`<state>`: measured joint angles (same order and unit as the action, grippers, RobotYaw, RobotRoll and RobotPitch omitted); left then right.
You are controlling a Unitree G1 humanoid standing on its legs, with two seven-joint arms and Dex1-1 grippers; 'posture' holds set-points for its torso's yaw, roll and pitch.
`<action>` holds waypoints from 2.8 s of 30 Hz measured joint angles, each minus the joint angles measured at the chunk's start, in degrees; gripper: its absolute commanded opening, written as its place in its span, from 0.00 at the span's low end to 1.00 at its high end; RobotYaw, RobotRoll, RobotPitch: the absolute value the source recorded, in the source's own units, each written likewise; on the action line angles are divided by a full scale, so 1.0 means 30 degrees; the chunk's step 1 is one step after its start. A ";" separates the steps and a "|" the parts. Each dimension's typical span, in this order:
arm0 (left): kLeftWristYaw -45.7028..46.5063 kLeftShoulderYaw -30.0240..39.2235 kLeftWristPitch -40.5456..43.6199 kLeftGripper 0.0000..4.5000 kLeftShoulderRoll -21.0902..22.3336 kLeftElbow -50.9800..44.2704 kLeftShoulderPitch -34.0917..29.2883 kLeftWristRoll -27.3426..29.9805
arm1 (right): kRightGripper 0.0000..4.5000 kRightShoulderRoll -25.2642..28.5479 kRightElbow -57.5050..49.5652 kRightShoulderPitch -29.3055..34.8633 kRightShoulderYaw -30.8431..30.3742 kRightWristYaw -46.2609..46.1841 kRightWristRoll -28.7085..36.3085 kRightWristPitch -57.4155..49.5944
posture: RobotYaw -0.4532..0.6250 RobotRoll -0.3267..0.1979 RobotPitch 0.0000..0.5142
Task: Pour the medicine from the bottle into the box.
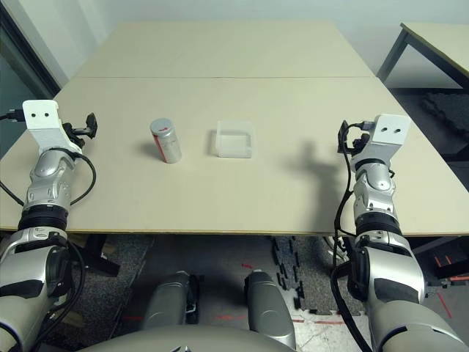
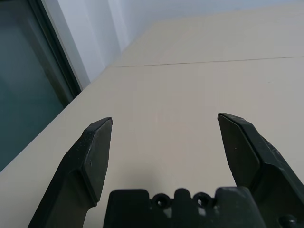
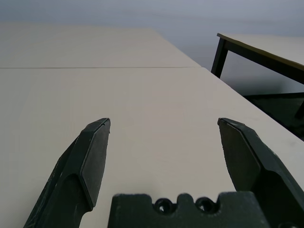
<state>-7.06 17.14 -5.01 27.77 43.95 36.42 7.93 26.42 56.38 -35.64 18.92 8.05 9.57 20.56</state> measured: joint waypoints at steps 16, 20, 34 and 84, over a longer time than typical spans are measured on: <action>-0.7398 -0.0027 0.0002 0.99 0.1126 -0.0293 0.0179 0.2016 | 1.00 0.0676 -0.2455 0.0240 -0.0243 0.4898 0.1098 -0.1339 | 0.32 0.62 0.08; -1.0432 -0.0135 0.0249 0.99 0.2039 -0.1165 -0.0804 0.2589 | 1.00 0.1096 -0.5421 0.1057 -0.0909 0.8218 0.1963 -0.3687 | 0.31 0.62 0.11; -1.7811 -0.1449 0.1766 0.99 0.3568 -0.2109 -0.2542 0.3349 | 1.00 0.2826 -1.1684 -0.0139 -0.2550 1.4274 0.4069 -1.0299 | 0.29 0.62 0.13; -1.7412 -0.3809 -0.4435 0.99 -0.1462 0.6957 0.2406 0.0700 | 1.00 0.4609 -1.6970 0.1124 -0.4388 1.8467 0.5168 -1.6188 | 0.17 0.62 0.13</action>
<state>-59.30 5.71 -18.32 23.38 64.82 43.64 10.03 40.25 5.47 -32.26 5.75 63.45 25.08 -28.00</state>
